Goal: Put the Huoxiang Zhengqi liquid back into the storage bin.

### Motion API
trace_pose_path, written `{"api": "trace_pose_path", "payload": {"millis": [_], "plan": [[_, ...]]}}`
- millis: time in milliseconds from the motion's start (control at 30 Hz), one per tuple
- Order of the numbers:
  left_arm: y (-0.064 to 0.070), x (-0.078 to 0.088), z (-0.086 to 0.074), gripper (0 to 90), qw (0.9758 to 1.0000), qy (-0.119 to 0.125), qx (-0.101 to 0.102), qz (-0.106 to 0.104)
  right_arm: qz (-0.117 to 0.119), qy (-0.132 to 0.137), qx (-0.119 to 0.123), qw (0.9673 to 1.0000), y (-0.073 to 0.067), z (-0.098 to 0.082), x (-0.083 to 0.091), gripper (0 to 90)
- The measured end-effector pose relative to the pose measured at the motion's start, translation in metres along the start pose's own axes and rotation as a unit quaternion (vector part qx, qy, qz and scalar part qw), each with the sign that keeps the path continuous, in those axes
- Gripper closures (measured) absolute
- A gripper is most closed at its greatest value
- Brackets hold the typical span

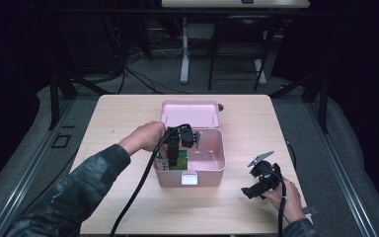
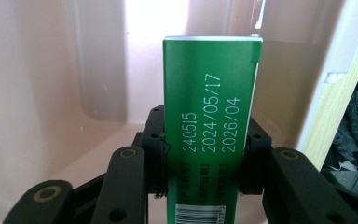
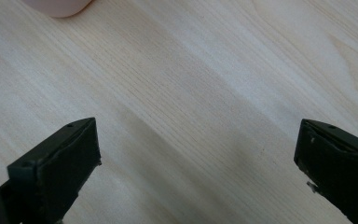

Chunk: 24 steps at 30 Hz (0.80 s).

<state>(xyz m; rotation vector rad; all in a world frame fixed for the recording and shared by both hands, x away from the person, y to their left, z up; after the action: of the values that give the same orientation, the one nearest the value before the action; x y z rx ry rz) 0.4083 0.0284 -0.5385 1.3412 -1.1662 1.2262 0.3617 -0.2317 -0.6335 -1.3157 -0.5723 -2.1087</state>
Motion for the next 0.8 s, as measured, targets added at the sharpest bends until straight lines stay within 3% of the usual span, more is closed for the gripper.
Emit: {"api": "trace_pose_path", "payload": {"millis": [267, 433, 667, 800], "plan": [[0.001, -0.002, -0.002, 60.9, 1.0, 0.002, 0.001, 0.001, 0.002, -0.003, 0.0, 1.0, -0.001, 0.0, -0.001, 0.0], [0.0, -0.004, -0.008, 51.7, 0.9998, -0.01, 0.015, -0.006, -0.002, -0.002, 0.001, 1.0, -0.001, 0.0, -0.001, 0.0], [-0.002, 0.003, -0.01, 47.3, 0.9993, 0.018, 0.031, -0.009, -0.004, -0.002, 0.004, 1.0, -0.001, 0.0, -0.001, 0.0], [-0.006, 0.014, -0.012, 42.1, 0.9986, 0.031, 0.043, 0.001, -0.002, -0.002, -0.002, 1.0, -0.002, 0.0, 0.0, 0.0]]}}
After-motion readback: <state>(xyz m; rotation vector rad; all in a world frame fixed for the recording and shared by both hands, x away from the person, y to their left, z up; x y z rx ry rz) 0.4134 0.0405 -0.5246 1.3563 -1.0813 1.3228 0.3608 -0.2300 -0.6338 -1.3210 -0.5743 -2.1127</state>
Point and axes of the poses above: each handheld gripper's, and its own axes: x roughly backward along the jaws, z roughly out of its top, y roughly to its right, the point moved 10 cm from there along -x, roughly forward along the jaws, and after that the axes turned 3 degrees about x, right-handed, at the moved point
